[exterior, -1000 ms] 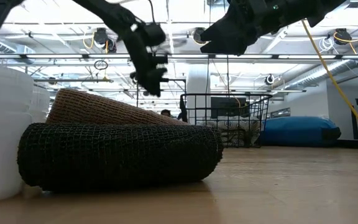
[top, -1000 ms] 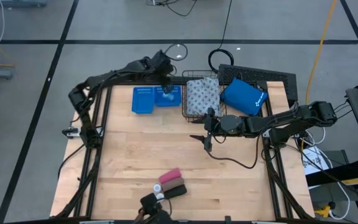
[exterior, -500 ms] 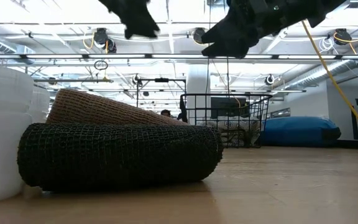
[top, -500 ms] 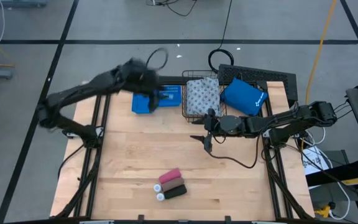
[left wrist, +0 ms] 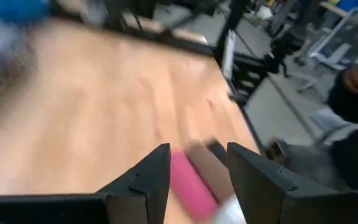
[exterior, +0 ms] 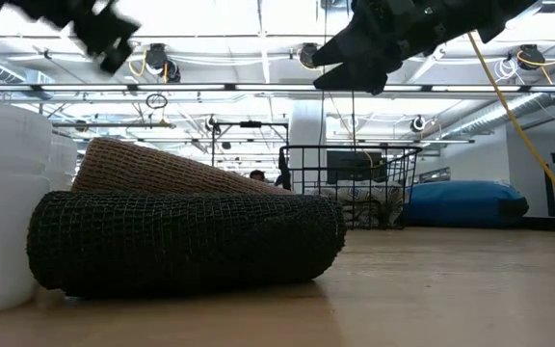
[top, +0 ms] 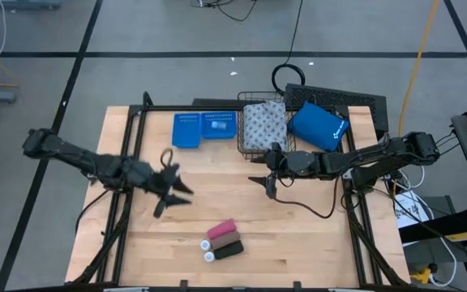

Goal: Pick & Place Medicine items
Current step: Put the top white pill bottle into the right blue bin

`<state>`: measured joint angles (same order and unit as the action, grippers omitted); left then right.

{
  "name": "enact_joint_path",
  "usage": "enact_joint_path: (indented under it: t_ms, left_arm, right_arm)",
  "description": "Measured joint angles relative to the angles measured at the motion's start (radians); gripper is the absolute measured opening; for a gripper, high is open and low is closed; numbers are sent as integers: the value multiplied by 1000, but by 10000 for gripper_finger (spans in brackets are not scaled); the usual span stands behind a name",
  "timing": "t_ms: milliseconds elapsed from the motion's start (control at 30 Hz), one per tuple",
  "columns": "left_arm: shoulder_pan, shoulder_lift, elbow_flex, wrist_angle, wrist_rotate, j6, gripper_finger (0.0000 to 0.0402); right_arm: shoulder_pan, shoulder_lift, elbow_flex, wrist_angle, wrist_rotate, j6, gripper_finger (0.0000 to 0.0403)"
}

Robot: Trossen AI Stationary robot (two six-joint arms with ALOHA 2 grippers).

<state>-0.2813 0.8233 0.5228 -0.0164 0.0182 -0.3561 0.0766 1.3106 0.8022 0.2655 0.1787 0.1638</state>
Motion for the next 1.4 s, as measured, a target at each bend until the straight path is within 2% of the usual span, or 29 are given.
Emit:
enact_joint_path:
  t_ms: [100,233,367,467,567,800,933,1033,1133,1400]
  left_arm:
    - [-86,21,-127,163,-50,-113,163]
    - [-157,104,-241,341,-135,-189,163]
    - [-195,217,-239,399,-143,-241,163]
    - [-213,290,-160,363,-123,-237,163]
    - [-235,364,-8,173,-117,-201,163]
    - [-322,621,428,-521,-146,-206,163]
    - [-352,771,659,-737,-150,-197,164]
    - [-363,875,795,-828,-157,-160,171]
    - [-362,954,880,-856,-162,-120,188]
    - [-328,1049,902,-872,-150,-65,235]
  right_arm:
    - [19,0,0,13,0,0,281]
    - [59,0,0,17,0,0,281]
    - [104,0,0,17,0,0,281]
    - [131,0,0,18,1,0,281]
    - [153,0,0,18,3,11,281]
    - [202,0,0,1,3,3,281]
    - [221,0,0,2,3,-16,281]
    - [221,0,0,1,3,-18,281]
    - [226,0,0,-2,4,-16,281]
    - [227,0,0,-3,2,-15,281]
